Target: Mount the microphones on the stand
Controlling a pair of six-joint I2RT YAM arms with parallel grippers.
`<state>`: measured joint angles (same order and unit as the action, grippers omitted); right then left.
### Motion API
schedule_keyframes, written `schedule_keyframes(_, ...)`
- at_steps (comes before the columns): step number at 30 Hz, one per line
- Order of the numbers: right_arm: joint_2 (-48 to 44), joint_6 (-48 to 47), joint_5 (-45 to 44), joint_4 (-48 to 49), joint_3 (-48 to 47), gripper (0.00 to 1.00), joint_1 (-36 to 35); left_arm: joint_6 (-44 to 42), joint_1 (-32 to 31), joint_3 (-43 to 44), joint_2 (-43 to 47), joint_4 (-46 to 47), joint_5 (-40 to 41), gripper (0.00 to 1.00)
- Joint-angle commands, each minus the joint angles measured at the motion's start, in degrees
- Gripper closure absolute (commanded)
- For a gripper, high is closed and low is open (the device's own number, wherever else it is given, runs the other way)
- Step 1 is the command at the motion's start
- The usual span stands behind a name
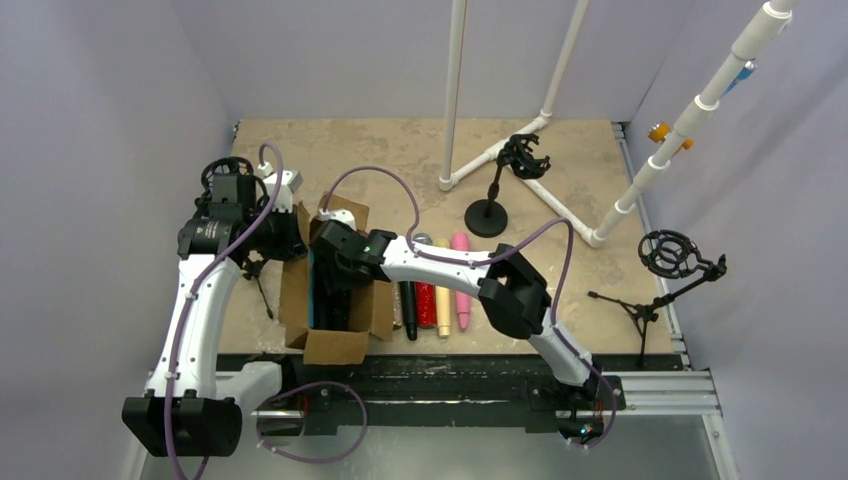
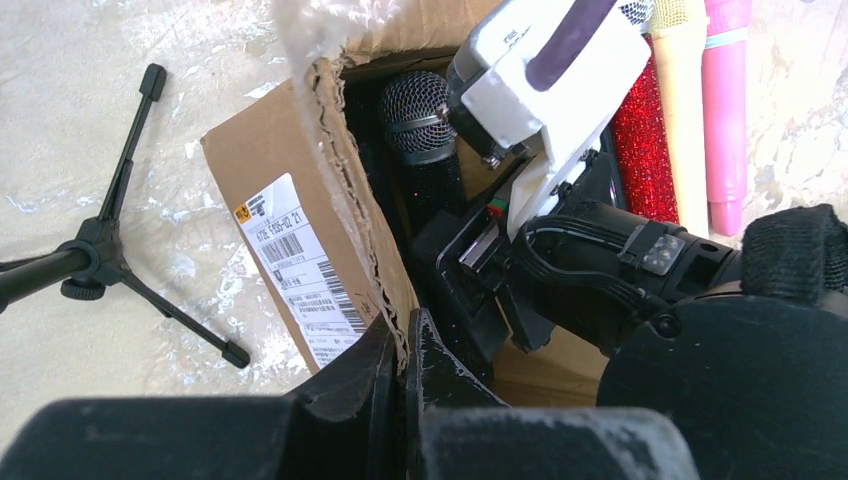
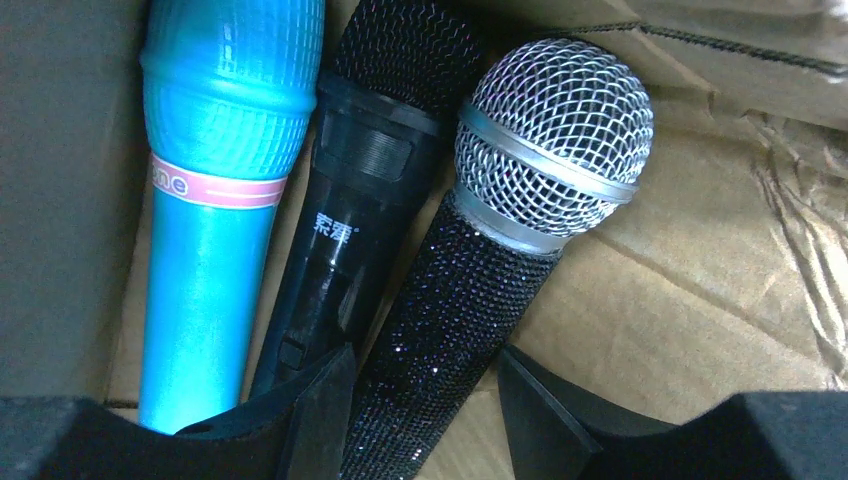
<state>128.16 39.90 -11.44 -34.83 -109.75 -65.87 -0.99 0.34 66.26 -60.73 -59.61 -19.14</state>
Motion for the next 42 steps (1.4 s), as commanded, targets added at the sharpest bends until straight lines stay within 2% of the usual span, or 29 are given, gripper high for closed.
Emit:
schedule_keyframes(1, 1.9, 5.0, 0.9, 0.2, -0.9, 0.43, 0.3, 0.0, 0.1, -1.1, 0.7, 0.9, -0.3, 1.0)
schedule_keyframes(7, -1.0, 6.3, 0.1, 6.3, 1.5, 0.54, 0.3, -0.8, -1.4, -1.1, 0.3, 1.2, 1.3, 1.0)
schedule_keyframes(14, -11.4, 6.0, 1.3, 15.1, 8.6, 0.77, 1.4, -2.1, -1.4, -0.2, 0.0, 1.3, 5.5, 1.0)
schedule_keyframes(21, -18.3, 4.5, 1.7, 15.7, 10.5, 0.91, 2.4, -3.2, -1.4, 1.2, -0.2, 0.7, 9.9, 1.0)
schedule_keyframes(30, -29.8, 0.0, 6.3, 10.6, 15.5, 0.96, 7.7, -3.9, -1.5, 1.3, -0.4, -0.2, 11.5, 1.0)
schedule_keyframes(37, -44.1, -3.3, 7.7, 7.6, 32.5, 0.96, 16.3, -4.0, -1.5, 1.4, -0.4, -0.3, 11.4, 1.0)
schedule_keyframes(42, -48.0, -5.3, 6.8, 6.1, 42.6, 0.96, 21.4, -4.0, -1.5, 1.5, -0.3, -0.3, 10.9, 1.0)
